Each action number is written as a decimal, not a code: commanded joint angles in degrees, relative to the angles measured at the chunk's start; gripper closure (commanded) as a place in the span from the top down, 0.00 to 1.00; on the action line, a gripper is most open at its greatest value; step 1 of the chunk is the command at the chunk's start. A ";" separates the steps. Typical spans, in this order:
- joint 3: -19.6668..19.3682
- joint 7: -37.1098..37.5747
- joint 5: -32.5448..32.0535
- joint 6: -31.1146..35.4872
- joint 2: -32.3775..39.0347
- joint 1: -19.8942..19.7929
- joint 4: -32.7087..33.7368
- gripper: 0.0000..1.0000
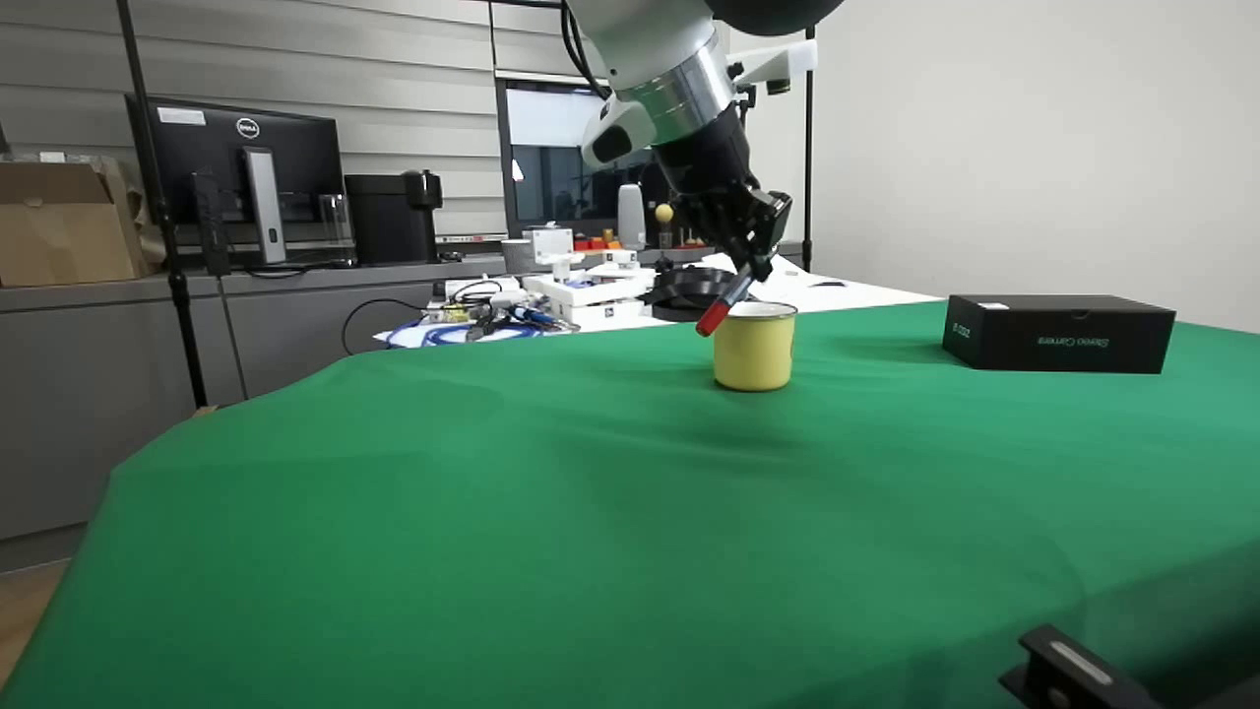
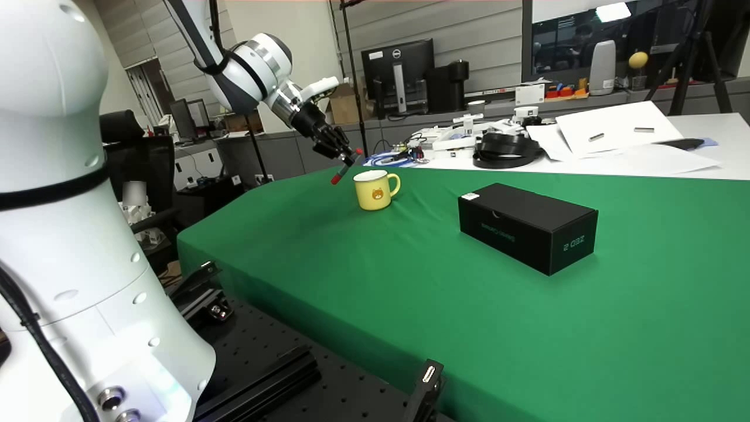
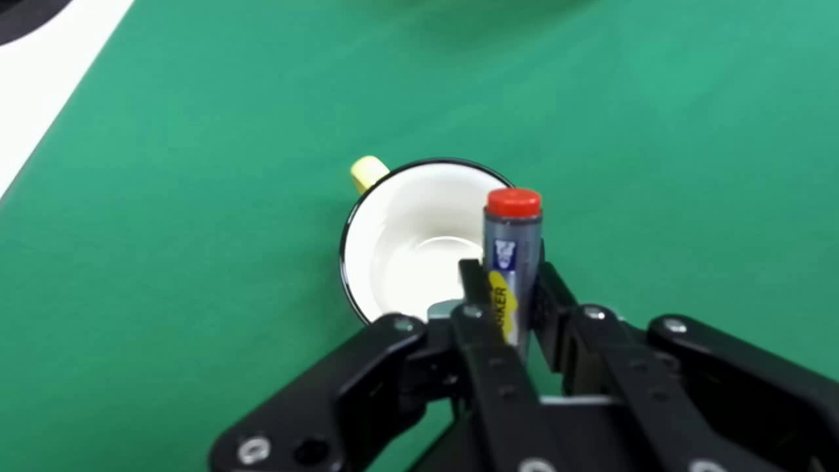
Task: Put the red marker inside the yellow mug
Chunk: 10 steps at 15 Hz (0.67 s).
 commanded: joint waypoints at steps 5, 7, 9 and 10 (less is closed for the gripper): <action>1.66 5.89 -8.23 -4.84 0.28 -2.25 3.37 0.05; 1.69 6.46 -9.39 -5.87 0.11 -2.84 3.71 0.05; 1.67 6.93 -10.22 -6.76 0.04 -3.48 3.88 0.05; 1.68 7.04 -10.39 -7.14 0.01 -3.80 3.92 0.05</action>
